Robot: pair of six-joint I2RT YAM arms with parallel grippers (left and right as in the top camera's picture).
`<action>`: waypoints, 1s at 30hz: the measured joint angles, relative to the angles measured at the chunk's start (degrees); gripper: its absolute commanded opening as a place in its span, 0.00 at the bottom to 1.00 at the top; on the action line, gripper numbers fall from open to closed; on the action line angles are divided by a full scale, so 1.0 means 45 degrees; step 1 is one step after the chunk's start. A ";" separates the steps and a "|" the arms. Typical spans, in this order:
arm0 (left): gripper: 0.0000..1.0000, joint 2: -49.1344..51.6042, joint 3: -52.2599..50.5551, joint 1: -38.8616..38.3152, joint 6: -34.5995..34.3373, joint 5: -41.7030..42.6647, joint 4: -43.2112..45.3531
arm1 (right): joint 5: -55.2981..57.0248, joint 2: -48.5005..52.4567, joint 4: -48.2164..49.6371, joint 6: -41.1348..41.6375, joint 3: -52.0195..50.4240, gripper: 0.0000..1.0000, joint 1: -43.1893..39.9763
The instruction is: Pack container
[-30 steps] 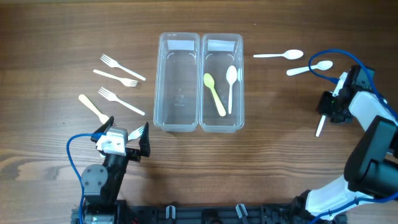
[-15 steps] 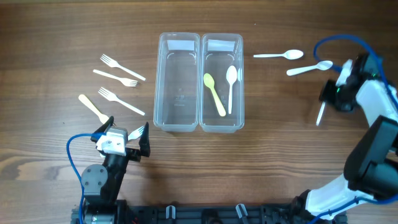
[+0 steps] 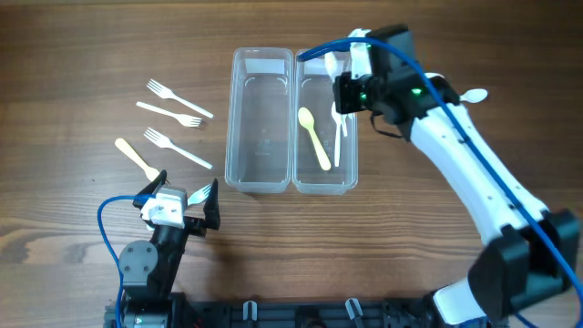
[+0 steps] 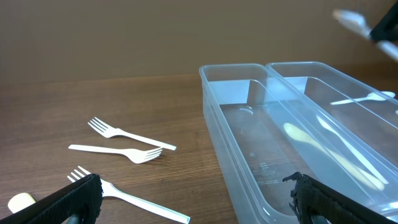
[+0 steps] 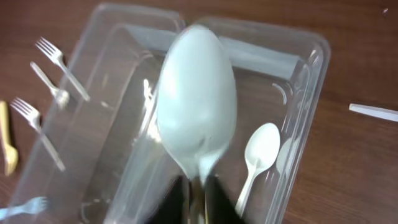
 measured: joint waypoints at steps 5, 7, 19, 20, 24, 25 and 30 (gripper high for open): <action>1.00 0.0000 0.0000 0.0000 0.0000 0.0000 0.0000 | 0.0000 0.0617 0.1462 0.0330 -0.0112 0.67 0.0000; 1.00 0.0000 0.0000 0.0000 0.0000 0.0000 0.0000 | 0.0121 0.0612 0.2356 0.0427 -0.0117 0.66 -0.0034; 1.00 0.0000 0.0000 0.0000 0.0000 0.0000 0.0000 | 0.4401 -0.0291 0.2395 0.5848 -0.0112 0.63 -0.3813; 1.00 0.0000 0.0000 0.0000 0.0000 0.0000 0.0000 | 0.4682 -0.0233 0.2463 0.6450 -0.0112 0.67 -0.4017; 1.00 0.0000 0.0000 0.0000 0.0000 0.0000 0.0000 | 0.5430 0.0865 0.2705 0.8874 -0.0112 0.71 -0.4648; 1.00 0.0000 0.0000 0.0000 0.0000 0.0000 0.0000 | 0.5464 0.1234 0.2696 0.9175 -0.0112 0.72 -0.4726; 1.00 0.0000 0.0000 0.0000 0.0000 0.0000 0.0000 | 0.5523 0.3823 0.3410 1.0579 -0.0112 0.73 -0.5226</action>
